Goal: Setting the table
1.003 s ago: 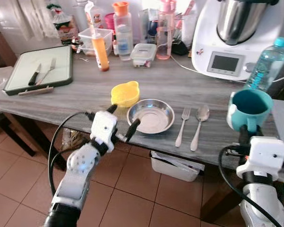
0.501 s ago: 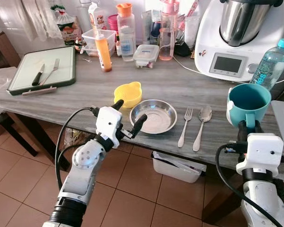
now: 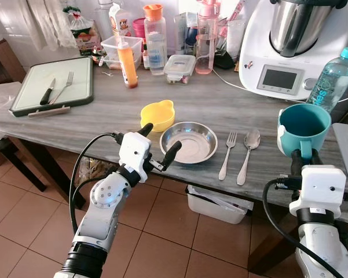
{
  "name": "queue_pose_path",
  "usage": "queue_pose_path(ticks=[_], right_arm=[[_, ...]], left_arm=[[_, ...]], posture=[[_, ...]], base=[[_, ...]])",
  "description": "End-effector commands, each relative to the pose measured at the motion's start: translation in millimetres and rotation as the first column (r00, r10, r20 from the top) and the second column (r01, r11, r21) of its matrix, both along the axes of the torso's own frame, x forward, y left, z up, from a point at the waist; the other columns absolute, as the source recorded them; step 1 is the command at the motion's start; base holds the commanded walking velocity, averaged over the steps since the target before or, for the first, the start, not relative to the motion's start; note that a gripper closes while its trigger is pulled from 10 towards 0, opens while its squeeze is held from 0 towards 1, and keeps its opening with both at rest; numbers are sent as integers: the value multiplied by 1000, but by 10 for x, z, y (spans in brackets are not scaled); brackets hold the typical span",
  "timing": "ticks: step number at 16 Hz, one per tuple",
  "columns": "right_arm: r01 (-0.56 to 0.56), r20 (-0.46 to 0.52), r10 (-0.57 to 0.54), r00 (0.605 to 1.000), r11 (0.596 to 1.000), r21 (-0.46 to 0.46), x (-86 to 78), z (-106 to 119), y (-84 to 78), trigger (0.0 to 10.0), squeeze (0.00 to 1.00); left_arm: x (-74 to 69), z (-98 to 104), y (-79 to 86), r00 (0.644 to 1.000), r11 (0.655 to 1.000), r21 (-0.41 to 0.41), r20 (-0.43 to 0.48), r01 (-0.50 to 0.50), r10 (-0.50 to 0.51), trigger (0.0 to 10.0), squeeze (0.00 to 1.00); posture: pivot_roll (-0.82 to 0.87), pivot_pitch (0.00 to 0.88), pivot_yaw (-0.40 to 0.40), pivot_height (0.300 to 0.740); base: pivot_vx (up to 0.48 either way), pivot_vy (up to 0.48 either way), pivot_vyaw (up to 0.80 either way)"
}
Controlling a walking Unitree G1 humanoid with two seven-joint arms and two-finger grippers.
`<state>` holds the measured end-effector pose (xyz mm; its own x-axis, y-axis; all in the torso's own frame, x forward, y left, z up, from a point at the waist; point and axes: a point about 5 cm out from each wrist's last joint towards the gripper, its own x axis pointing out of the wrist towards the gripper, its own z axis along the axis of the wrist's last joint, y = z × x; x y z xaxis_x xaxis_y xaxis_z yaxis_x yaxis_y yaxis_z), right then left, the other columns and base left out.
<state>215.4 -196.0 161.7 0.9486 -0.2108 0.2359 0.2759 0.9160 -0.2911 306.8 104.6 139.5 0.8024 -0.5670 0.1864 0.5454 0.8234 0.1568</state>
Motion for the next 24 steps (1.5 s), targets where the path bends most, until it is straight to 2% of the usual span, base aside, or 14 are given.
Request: queue_pose_path(ticks=[1,21,24], right_arm=[[-26,27,26,999,1000,-10,-15,64,46,10000,0],[-32,21,32,999,999,-15,-8,53,49,10000,0],[-37,19,38,999,999,-11,-7,40,69,10000,0]], left_arm=[[-4,-27,11,1000,1000,17,-2,-1,1,10000,0],[-1,-91,29,1000,999,37,-13,-6,7,10000,0],[-28,-93,123,1000,998,61,-3,4,-4,10000,0]], posture=[[-65,36,48,740],[-61,39,46,740],[-56,35,47,740]], base=[[259,0,0],[274,0,0],[0,0,0]])
